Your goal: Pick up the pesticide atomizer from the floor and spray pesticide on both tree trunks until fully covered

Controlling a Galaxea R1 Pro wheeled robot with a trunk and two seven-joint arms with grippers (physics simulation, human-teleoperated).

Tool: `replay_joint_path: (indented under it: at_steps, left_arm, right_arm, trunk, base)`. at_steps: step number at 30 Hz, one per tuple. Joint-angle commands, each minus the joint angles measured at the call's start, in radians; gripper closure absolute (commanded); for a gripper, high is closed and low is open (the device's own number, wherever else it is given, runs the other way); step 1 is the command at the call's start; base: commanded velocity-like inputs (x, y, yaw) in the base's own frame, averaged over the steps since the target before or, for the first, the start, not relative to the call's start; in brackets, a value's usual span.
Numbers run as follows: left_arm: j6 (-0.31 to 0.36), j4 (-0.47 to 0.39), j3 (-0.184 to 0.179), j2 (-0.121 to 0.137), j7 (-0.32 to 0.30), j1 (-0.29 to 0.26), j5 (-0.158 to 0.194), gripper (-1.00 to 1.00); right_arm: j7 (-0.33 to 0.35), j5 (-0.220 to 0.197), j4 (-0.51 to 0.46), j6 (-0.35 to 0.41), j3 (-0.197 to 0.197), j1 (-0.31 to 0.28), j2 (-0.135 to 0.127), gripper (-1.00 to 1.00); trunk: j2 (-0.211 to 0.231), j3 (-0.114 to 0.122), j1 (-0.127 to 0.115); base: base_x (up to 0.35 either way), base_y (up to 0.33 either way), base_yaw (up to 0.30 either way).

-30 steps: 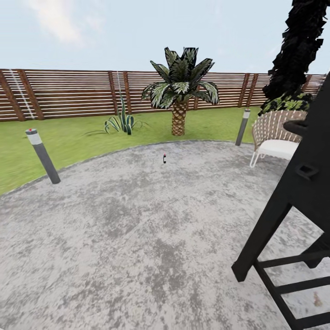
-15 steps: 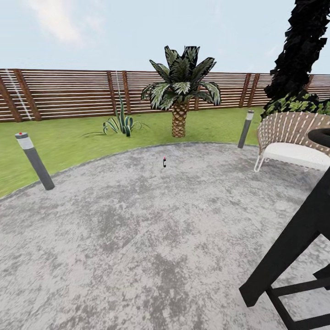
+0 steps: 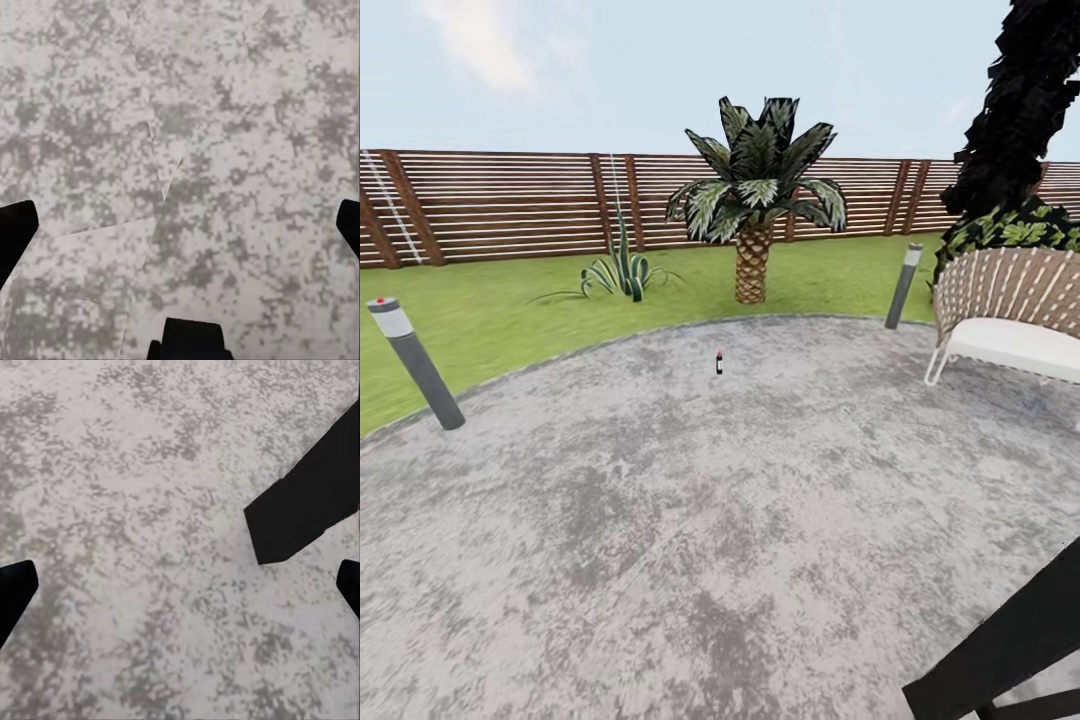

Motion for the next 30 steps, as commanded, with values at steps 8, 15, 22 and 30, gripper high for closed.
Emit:
replay_joint_path:
  at_steps: [8, 15, 22, 30]
  left_arm:
    - [-0.003, 0.001, -0.002, 0.000, 0.000, 0.000, 0.008, -1.00]
    - [-0.003, 0.001, -0.002, 0.000, 0.000, 0.000, 0.008, -1.00]
    - [-0.003, 0.001, -0.002, 0.000, 0.000, 0.000, 0.008, -1.00]
    - [-0.003, 0.001, -0.002, 0.000, 0.000, 0.000, 0.008, -1.00]
  right_arm:
    - [-0.006, 0.006, 0.001, -0.002, 0.001, 0.000, 0.000, -1.00]
    - [-0.006, 0.006, 0.001, -0.002, 0.001, 0.000, 0.000, -1.00]
    - [-0.006, 0.006, 0.001, -0.002, 0.001, 0.000, 0.000, -1.00]
    - [-0.006, 0.006, 0.001, -0.002, 0.001, 0.000, 0.000, -1.00]
  trunk:
    - [0.000, -0.001, 0.000]
    - [0.000, -0.001, 0.000]
    - [0.000, -0.001, 0.000]
    - [0.000, -0.001, 0.000]
  base:
    - [0.336, 0.069, 0.000]
    - [0.336, 0.080, 0.000]
    - [0.336, 0.080, 0.000]
    - [0.336, 0.080, 0.000]
